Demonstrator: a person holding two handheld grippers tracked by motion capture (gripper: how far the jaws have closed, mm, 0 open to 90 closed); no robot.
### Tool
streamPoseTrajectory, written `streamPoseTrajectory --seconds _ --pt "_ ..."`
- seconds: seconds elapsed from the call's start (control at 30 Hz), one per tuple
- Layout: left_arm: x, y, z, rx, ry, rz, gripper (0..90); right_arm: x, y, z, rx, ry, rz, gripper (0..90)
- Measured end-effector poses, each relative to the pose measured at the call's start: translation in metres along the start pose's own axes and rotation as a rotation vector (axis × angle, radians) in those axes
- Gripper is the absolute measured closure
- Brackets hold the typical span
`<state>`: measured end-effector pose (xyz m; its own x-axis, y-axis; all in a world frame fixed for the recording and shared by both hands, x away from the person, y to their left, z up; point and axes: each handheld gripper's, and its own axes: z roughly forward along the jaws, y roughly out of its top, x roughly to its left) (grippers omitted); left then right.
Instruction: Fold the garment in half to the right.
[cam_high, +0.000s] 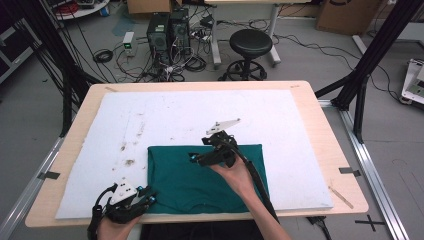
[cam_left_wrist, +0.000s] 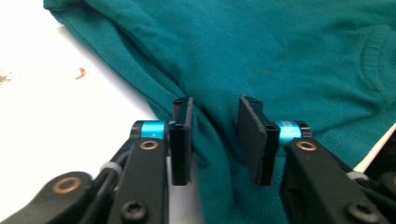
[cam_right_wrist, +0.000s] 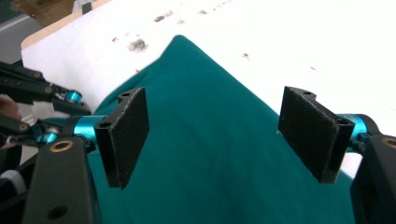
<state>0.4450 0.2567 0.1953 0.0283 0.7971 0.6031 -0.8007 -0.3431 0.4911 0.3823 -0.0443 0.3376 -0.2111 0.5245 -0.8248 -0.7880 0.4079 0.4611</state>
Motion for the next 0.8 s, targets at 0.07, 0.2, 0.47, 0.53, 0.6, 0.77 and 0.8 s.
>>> streamPoseTrajectory --seconds 0.07,0.2,0.47,0.53,0.6,0.77,0.8 --pt "0.001 -0.001 0.0 -0.007 -0.006 -0.005 70.3 0.002 0.006 0.01 0.018 0.014 -0.006 25.3" --pt "0.003 -0.003 0.0 -0.024 -0.015 -0.015 76.8 0.003 0.016 0.028 0.032 0.042 -0.008 26.2" --pt "0.002 -0.002 0.0 -0.017 -0.021 -0.018 83.2 0.004 0.034 0.068 0.076 0.075 -0.007 28.1" --pt "0.002 -0.003 0.0 -0.022 -0.023 -0.017 83.5 0.005 0.037 0.076 0.084 0.084 -0.011 28.1" --pt "0.003 -0.003 0.0 -0.022 -0.024 -0.017 83.5 0.007 0.04 0.085 0.101 0.088 -0.014 28.1" --pt "0.002 -0.003 0.0 -0.022 -0.018 -0.009 83.8 0.009 0.049 0.104 0.108 0.106 -0.015 33.2" --pt "0.002 -0.003 0.0 -0.021 -0.017 -0.008 84.0 0.009 0.05 0.107 0.11 0.111 -0.011 33.2"
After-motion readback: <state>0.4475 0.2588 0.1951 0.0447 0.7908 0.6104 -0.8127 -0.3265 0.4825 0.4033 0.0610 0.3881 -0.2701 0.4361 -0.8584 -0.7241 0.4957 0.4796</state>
